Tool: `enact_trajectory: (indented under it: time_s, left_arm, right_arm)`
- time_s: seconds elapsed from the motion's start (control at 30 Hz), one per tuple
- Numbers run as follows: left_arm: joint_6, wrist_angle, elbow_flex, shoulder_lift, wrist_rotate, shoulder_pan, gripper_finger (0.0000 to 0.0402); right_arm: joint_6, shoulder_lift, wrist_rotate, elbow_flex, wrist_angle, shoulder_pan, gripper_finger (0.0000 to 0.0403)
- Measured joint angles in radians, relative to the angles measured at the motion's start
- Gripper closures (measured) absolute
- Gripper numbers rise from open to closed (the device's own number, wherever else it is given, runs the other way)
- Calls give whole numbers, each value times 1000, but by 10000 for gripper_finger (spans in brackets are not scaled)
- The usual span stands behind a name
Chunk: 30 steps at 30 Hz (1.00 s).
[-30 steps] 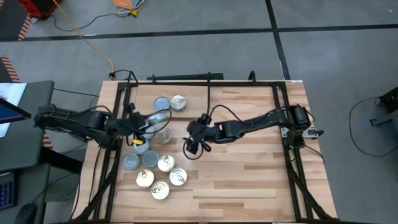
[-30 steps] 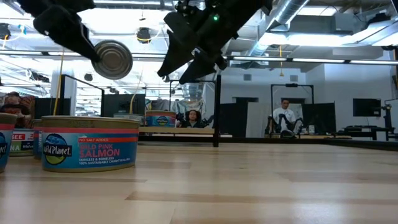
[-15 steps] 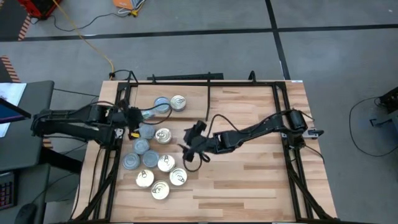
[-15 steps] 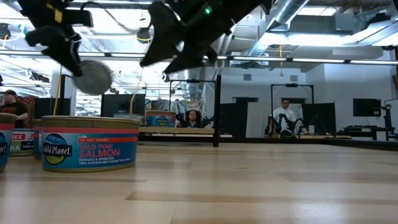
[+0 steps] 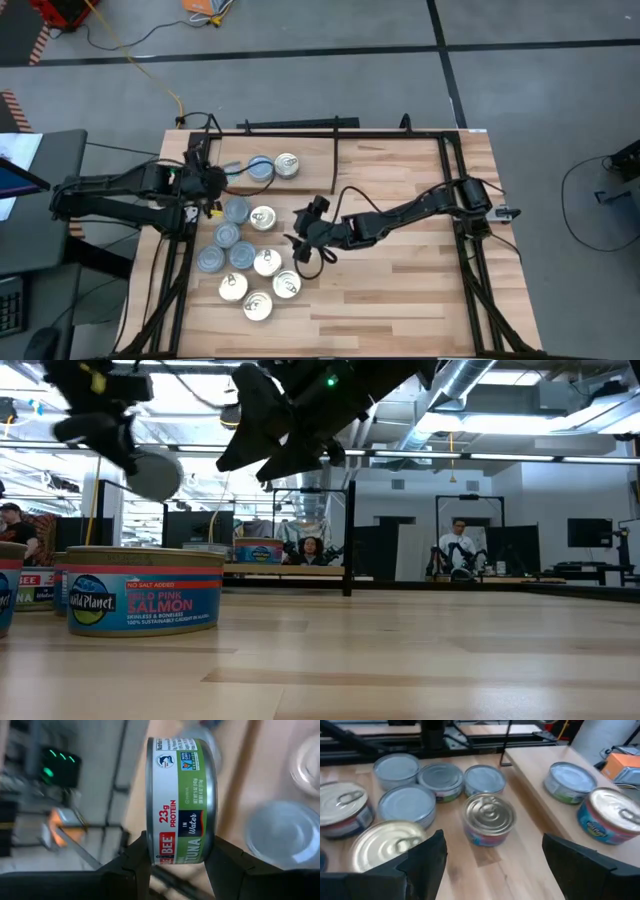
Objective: Stack canned seafood by type on shelf
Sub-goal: Stack the green tuna can on top of the green tuna can on the shelf
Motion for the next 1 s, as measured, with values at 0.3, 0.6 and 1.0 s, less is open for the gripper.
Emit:
enact_trajectory:
  time_s: [0.3,0.6,1.0]
  left_arm:
    - [504,301,0,138,-5,108,259]
    - [676,506,-52,228,82,298,259]
    - [825,687,-203,226,166,357,258]
  right_arm:
    - [9,-1,2,0,9,6,49]
    - [9,-28,53,0,-24,27,49]
    - [9,-31,82,0,-39,32,49]
